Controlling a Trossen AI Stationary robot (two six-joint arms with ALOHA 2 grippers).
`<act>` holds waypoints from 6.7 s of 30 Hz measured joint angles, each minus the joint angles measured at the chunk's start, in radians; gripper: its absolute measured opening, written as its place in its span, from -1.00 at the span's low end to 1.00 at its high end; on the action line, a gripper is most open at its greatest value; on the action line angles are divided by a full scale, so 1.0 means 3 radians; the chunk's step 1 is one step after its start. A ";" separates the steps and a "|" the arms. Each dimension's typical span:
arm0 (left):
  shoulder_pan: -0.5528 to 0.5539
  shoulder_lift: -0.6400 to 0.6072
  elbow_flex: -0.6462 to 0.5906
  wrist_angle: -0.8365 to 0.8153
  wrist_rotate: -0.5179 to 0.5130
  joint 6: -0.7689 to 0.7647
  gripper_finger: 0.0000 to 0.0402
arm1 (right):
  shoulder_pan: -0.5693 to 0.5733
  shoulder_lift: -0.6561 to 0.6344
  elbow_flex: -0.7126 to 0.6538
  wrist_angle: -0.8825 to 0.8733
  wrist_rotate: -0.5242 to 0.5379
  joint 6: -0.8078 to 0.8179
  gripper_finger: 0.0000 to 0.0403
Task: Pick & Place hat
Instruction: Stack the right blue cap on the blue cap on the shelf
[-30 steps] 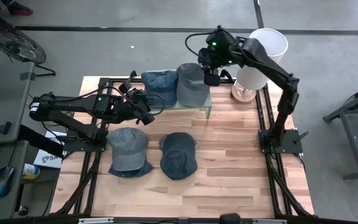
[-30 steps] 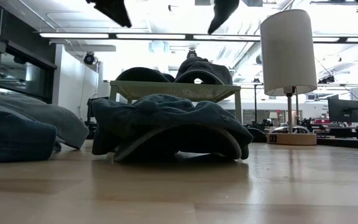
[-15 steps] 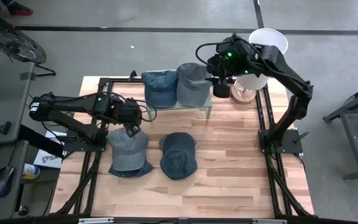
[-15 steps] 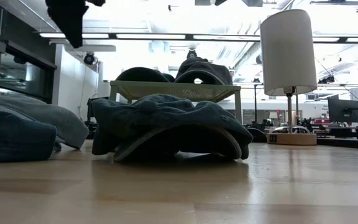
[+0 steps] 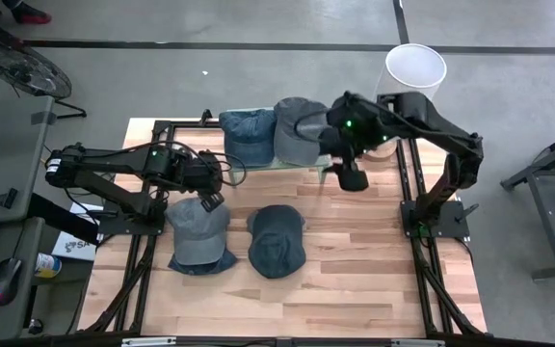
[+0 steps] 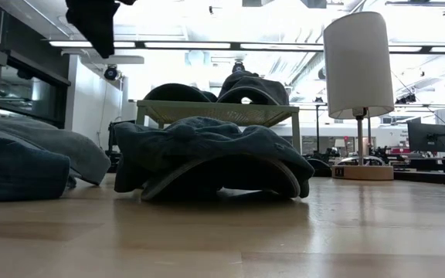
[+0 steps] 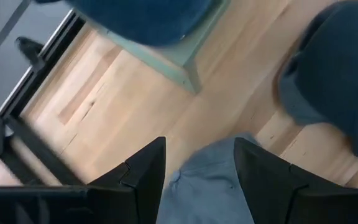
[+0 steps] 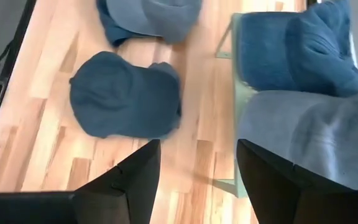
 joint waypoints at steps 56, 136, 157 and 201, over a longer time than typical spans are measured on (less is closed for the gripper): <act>-0.1573 0.1683 -0.0001 0.1845 0.0366 -0.4658 -0.08 | 0.0316 -0.0679 0.0000 -0.0218 0.0797 0.0101 -0.04; -0.1569 0.1338 0.1648 0.0685 -0.0481 -0.1910 -1.00 | 0.0316 -0.0679 0.0000 -0.0217 0.0719 -0.0246 -0.04; -0.1219 0.1339 0.3074 0.0763 -0.1366 0.1106 -1.00 | 0.0318 -0.0516 0.0000 0.0743 -0.0266 -0.0164 -0.04; 0.0242 0.1342 0.3338 0.1559 0.0788 0.2318 -1.00 | 0.0321 -0.0170 -0.0001 0.1324 0.0183 -0.0862 -0.70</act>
